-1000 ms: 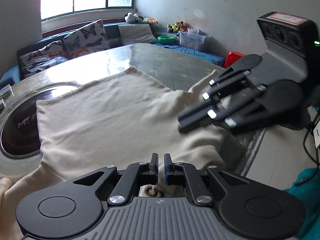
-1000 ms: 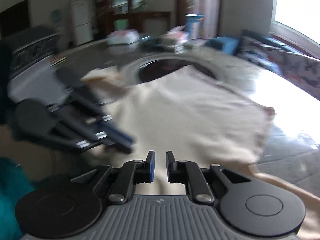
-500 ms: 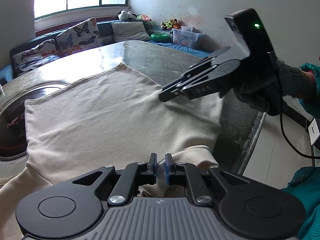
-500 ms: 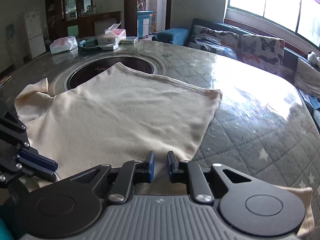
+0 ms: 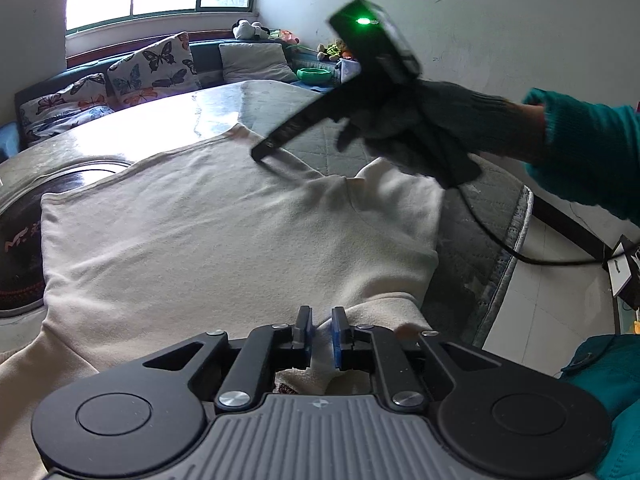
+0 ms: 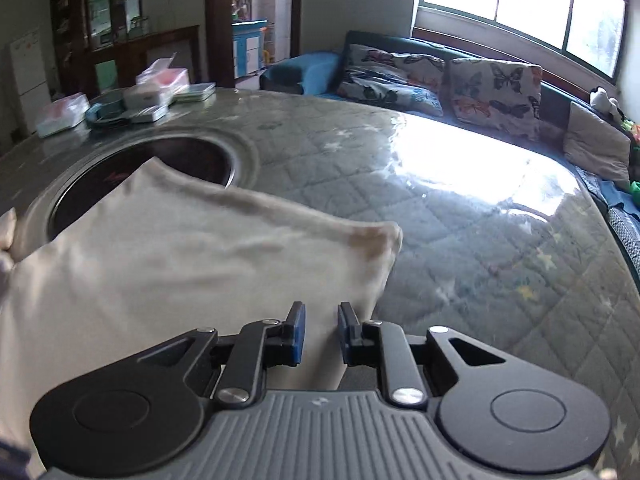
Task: Fold clothes
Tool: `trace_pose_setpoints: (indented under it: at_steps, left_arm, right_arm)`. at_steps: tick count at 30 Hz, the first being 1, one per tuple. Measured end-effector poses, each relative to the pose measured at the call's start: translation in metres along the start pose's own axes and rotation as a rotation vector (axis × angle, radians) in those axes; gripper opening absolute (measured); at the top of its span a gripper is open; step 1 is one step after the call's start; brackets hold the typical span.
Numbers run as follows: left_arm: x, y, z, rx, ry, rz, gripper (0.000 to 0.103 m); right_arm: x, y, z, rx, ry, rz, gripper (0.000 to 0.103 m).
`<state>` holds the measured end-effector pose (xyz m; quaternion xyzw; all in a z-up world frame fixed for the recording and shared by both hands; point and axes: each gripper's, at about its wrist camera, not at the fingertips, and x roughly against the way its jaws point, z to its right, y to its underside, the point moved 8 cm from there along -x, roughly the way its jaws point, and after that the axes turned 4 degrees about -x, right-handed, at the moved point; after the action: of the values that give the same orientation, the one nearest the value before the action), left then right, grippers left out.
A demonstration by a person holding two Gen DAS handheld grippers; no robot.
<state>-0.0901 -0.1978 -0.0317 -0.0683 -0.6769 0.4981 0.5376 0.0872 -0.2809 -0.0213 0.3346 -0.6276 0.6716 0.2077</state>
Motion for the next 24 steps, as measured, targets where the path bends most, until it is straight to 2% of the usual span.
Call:
trace_pose_setpoints:
  at_steps: [8,12,17,22,24]
  left_arm:
    - [-0.001,0.001,-0.001,0.016,0.013,0.003,0.012]
    - [-0.001,-0.001,-0.001,0.017,0.011,-0.001,0.014]
    - [-0.003,-0.004,-0.001,0.02,-0.002,0.001,0.024]
    - [0.0,-0.009,0.0,0.026,-0.017,0.021,0.03]
    - [0.0,-0.012,0.002,0.03,-0.025,0.028,0.036]
  right_arm:
    - [-0.038,-0.034,0.022,-0.052,0.056,0.012,0.017]
    - [-0.039,-0.043,0.026,-0.053,0.05,0.03,0.017]
    - [0.006,-0.031,0.035,-0.042,0.071,0.069,0.029]
    - [0.066,0.014,0.069,-0.096,0.154,0.083,0.037]
    - [0.087,0.037,0.086,-0.131,0.21,0.083,0.039]
